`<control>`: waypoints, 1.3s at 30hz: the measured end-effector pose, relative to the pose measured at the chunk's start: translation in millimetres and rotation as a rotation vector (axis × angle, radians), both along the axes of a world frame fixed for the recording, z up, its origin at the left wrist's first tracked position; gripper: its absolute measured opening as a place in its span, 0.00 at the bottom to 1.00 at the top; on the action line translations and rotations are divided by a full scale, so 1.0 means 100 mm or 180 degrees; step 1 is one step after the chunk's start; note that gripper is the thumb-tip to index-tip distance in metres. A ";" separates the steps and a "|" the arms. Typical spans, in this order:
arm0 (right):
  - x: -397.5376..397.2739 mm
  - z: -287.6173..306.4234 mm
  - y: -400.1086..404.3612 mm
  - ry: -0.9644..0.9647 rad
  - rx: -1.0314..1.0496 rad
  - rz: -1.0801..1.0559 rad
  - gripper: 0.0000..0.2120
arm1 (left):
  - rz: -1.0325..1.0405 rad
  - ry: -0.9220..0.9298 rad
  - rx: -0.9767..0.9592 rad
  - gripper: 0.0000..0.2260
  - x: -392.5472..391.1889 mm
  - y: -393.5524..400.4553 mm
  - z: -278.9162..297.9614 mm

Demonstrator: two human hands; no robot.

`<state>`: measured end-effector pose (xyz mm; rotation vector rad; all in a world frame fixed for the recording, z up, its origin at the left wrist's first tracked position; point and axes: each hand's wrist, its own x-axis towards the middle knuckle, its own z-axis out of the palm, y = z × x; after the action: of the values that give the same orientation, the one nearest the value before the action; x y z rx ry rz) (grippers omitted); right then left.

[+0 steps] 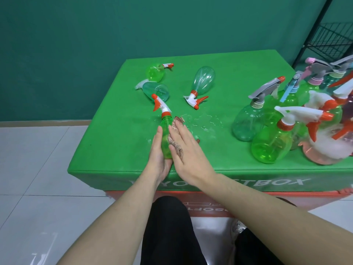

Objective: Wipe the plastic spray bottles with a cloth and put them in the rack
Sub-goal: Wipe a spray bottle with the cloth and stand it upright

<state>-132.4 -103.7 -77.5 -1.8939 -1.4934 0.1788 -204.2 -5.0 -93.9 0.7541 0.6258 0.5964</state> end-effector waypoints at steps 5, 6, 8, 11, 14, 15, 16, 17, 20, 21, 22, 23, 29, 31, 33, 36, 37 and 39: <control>0.00 0.03 -0.12 -0.0123 0.0076 0.0092 0.27 | 0.0097 0.0033 -0.0001 0.48 -0.01 0.03 -0.01; -0.01 0.06 -0.13 -0.0146 0.0163 0.0070 0.27 | 0.0093 0.0085 0.0103 0.46 0.00 0.01 0.01; 0.01 0.13 -0.13 -0.0201 0.0383 -0.0018 0.27 | 0.0078 0.0194 0.0399 0.39 0.02 -0.03 0.06; 0.10 0.24 -0.10 -0.0353 0.0442 -0.0110 0.26 | -0.0061 0.0253 0.0702 0.26 0.06 -0.09 0.17; 0.21 0.34 -0.05 -0.0229 0.0349 -0.0086 0.25 | -0.0270 0.0068 0.0647 0.20 0.02 -0.13 0.25; 0.24 0.38 -0.04 -0.0127 0.0314 -0.0082 0.25 | -0.0336 -0.0011 0.0588 0.21 0.00 -0.13 0.27; 0.26 0.42 -0.03 -0.0013 0.0301 -0.0092 0.25 | -0.0405 -0.0089 0.0520 0.22 0.00 -0.14 0.30; 0.27 0.45 -0.02 0.0125 0.0293 -0.0116 0.25 | -0.0456 -0.0138 0.0457 0.23 -0.01 -0.15 0.33; 0.29 0.52 0.04 0.0745 0.0299 -0.0260 0.24 | -0.0453 -0.0125 0.0321 0.24 0.01 -0.19 0.39; 0.28 0.55 0.05 0.0962 0.0300 -0.0346 0.23 | -0.0403 -0.0061 0.0320 0.26 0.03 -0.20 0.40; 0.28 0.57 0.07 0.1157 0.0288 -0.0433 0.22 | -0.0341 0.0030 0.0357 0.28 0.04 -0.22 0.40; 0.27 0.59 0.07 0.1308 0.0245 -0.0508 0.21 | -0.0278 0.0119 0.0417 0.30 0.06 -0.25 0.40; 0.29 0.59 0.01 0.2063 0.0131 -0.0788 0.19 | 0.0085 0.0330 0.0696 0.44 0.15 -0.34 0.37; 0.31 0.59 0.00 0.2301 0.0151 -0.0867 0.19 | 0.0077 0.0331 0.0720 0.40 0.17 -0.37 0.38; 0.34 0.60 -0.02 0.2634 0.0150 -0.0970 0.19 | 0.0099 0.0272 0.0729 0.31 0.20 -0.41 0.41; 0.40 0.59 -0.05 0.3144 0.0174 -0.1111 0.19 | 0.0148 0.0208 0.0718 0.27 0.27 -0.45 0.46; 0.41 0.58 -0.06 0.3390 0.0231 -0.1131 0.19 | 0.0178 0.0194 0.0736 0.27 0.29 -0.46 0.47; 0.42 0.55 -0.08 0.4021 0.0419 -0.1121 0.21 | 0.0260 0.0169 0.0718 0.27 0.34 -0.49 0.50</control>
<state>-90.9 -111.4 -22.8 -1.3755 -0.3002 0.8802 -170.5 -53.6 -44.3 0.9614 0.6471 0.7322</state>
